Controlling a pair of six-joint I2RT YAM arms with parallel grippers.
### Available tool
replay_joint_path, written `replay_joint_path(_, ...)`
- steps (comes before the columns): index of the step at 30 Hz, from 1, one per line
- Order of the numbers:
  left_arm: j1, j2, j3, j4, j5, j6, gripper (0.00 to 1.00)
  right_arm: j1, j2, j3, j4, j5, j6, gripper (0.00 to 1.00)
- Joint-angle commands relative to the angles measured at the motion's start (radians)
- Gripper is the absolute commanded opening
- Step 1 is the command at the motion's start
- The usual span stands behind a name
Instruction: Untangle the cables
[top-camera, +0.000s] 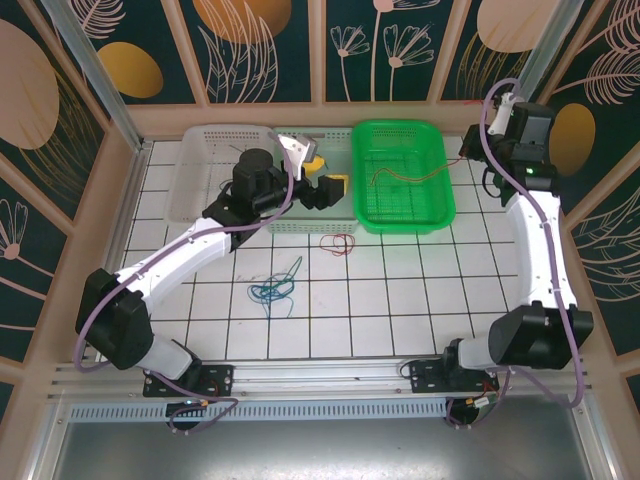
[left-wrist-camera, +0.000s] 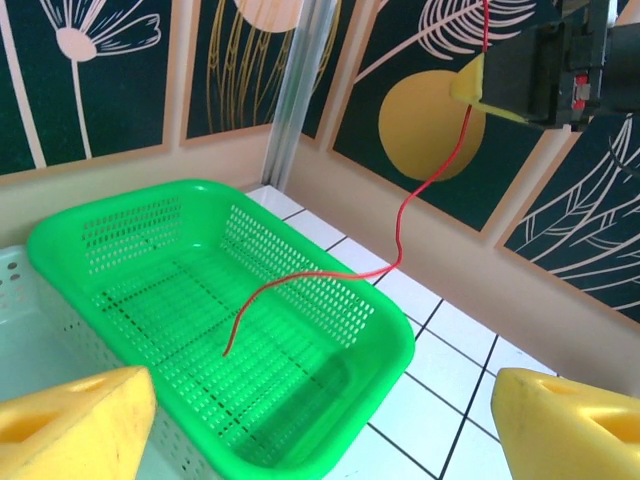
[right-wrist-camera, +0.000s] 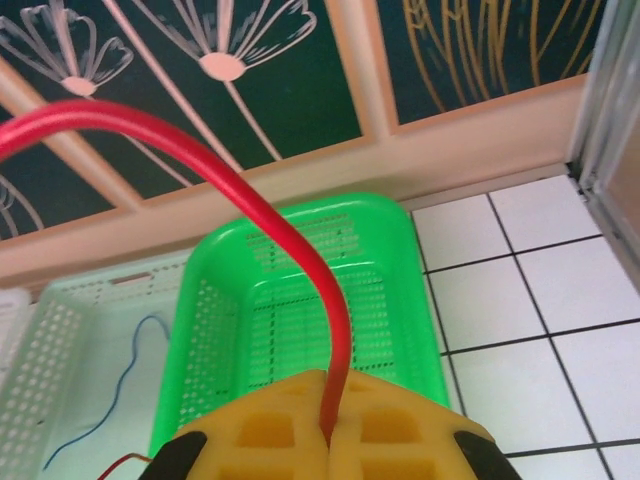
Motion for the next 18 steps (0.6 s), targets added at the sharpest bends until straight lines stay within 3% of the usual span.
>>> replay_joint_path(1,-0.001,-0.033,-0.014,0.005,-0.019,0.017,0.87,-0.002,0.067,0.055,0.054,0.04,-0.015,0.0)
replay_joint_path(10,0.0,-0.009,-0.012,-0.022,-0.012,0.021,0.87,0.005,0.43,0.296,-0.203,-0.016,-0.145,0.0)
replay_joint_path(18,-0.001,-0.017,-0.037,-0.081,-0.055,0.047,0.88,0.083,0.725,0.524,-0.361,0.018,-0.184,0.0)
